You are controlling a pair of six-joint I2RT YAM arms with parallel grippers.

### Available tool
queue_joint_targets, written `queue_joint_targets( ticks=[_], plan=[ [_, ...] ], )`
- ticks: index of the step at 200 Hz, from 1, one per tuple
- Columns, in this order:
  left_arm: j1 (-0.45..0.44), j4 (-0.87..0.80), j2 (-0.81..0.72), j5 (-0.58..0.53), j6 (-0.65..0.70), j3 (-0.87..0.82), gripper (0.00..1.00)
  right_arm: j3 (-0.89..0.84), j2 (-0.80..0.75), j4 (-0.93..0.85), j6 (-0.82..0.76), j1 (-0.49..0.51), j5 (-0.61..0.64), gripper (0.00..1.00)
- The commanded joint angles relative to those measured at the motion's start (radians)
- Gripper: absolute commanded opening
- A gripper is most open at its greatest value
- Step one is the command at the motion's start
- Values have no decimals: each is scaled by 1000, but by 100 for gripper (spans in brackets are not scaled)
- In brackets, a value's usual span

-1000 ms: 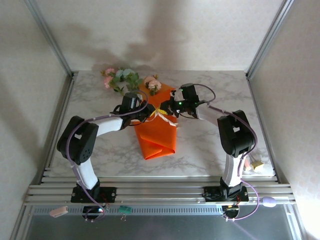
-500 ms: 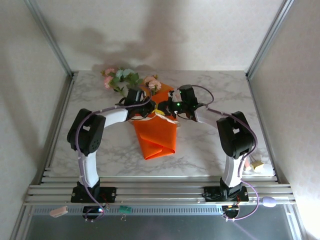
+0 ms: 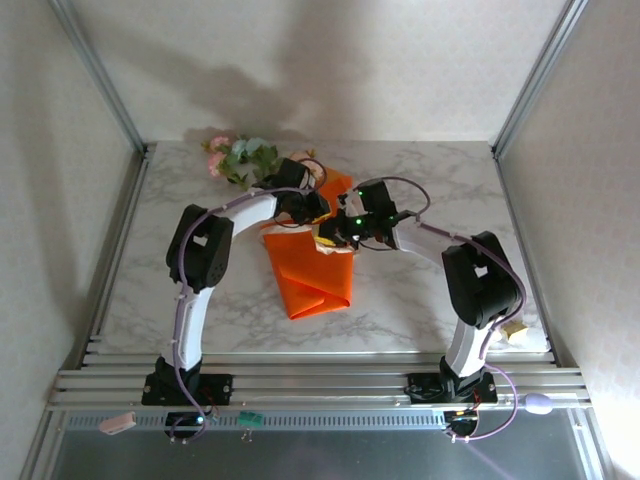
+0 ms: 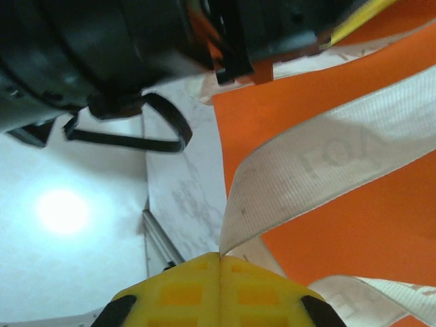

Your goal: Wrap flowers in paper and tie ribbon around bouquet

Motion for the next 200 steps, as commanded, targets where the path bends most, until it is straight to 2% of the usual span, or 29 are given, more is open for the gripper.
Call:
queue_joint_targets(
  ticks=[1,16,25,38,52,73,85,104,117,132,149,169,189,200],
  plan=[
    [7,-120,-55,-100,50,94,44,76,23,-183,-91,17,91,7],
    [9,-196,-76,-167,69,176,60,96,20,-235,-99,19,139,21],
    [11,-251,-80,-199,68,225,65,111,16,-266,-111,19,162,29],
    [20,-325,-89,-232,59,281,67,151,7,-351,-142,17,214,36],
    [32,-371,-124,-272,32,274,68,195,-6,-445,-184,16,284,40],
    [82,-406,-213,-316,-51,128,69,215,-31,-538,-203,-21,396,44],
    [141,-341,-304,-288,-119,-50,69,201,-40,-562,-178,-64,466,46],
    [269,-97,-478,-186,-264,-381,69,174,-8,-535,-122,-142,465,48],
    [342,-33,-539,-179,-304,-495,69,199,52,-534,-82,-170,468,48],
    [395,-2,-552,-174,-309,-554,70,242,129,-512,-31,-193,457,48],
    [421,63,-510,-117,-333,-595,70,300,204,-508,31,-205,455,48],
    [419,110,-470,-107,-373,-611,71,352,257,-549,96,-208,460,48],
    [401,193,-457,-68,-470,-636,71,299,242,-504,170,-205,461,49],
    [375,155,-486,-124,-487,-605,71,269,233,-466,200,-205,453,49]
  ],
)
